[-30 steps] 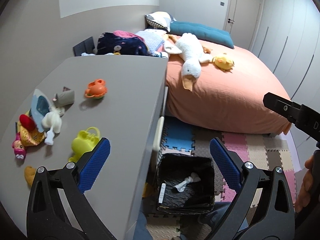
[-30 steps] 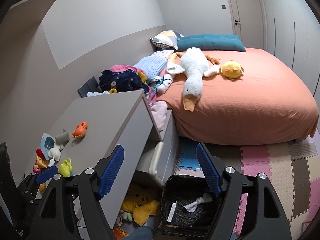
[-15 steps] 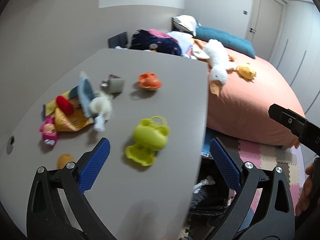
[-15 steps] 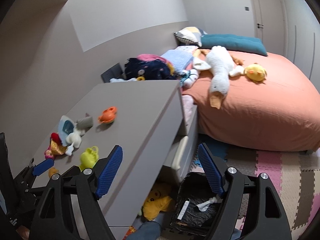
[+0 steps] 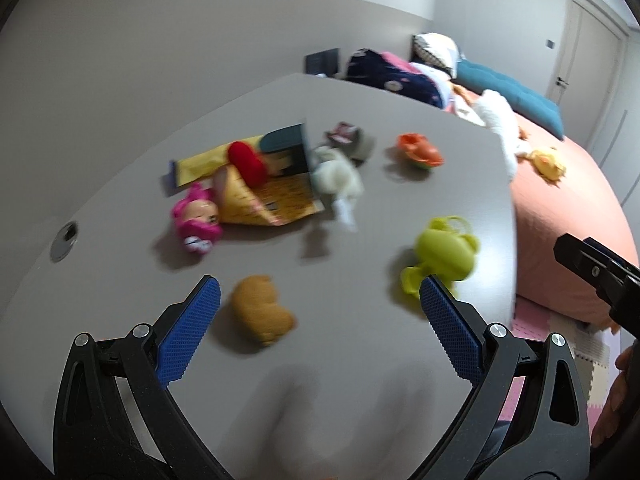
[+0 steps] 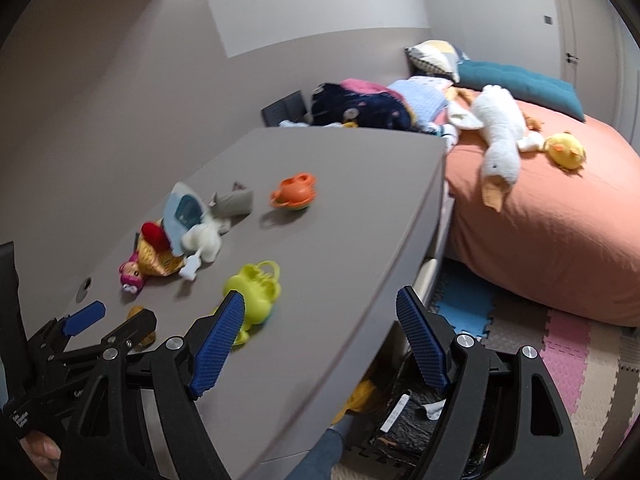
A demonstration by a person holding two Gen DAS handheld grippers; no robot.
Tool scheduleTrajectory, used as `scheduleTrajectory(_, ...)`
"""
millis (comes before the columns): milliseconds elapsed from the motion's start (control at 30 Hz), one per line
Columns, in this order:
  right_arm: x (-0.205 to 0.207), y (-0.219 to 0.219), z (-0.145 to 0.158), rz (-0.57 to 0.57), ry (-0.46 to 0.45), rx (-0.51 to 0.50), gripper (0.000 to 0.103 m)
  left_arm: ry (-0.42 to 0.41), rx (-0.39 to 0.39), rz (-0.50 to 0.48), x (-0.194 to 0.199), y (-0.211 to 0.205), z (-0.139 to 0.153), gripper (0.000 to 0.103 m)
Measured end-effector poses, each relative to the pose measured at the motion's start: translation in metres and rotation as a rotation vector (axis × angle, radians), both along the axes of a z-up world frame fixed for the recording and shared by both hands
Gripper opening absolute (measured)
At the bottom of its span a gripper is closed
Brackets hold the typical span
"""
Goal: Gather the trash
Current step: 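Move both grippers back over the table toward the remaining toys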
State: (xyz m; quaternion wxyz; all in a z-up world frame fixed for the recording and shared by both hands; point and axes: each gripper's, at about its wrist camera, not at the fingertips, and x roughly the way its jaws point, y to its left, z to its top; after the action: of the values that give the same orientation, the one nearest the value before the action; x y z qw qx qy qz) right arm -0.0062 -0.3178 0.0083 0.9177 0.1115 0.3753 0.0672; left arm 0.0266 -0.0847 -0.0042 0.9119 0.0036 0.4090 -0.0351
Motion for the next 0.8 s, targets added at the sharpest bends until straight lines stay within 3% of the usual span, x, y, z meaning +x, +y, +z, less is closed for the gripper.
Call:
scheduleTrajectory(133, 0.008, 0.016, -0.007, 0.032, 0.017, 0.003, 0.079, 0.005, 0.018, 0.049, 0.002, 0.015, -0.006, 0.096)
scheduleTrajectory(333, 0.021, 0.038, -0.02, 0.078, 0.046, -0.006, 0.079, 0.03, 0.031, 0.069, 0.007, 0.026, -0.016, 0.087)
scheduleTrajectory(800, 0.055, 0.07, -0.048, 0.122, 0.102, -0.056, 0.079, 0.111, -0.002, 0.079, 0.02, 0.04, -0.042, 0.04)
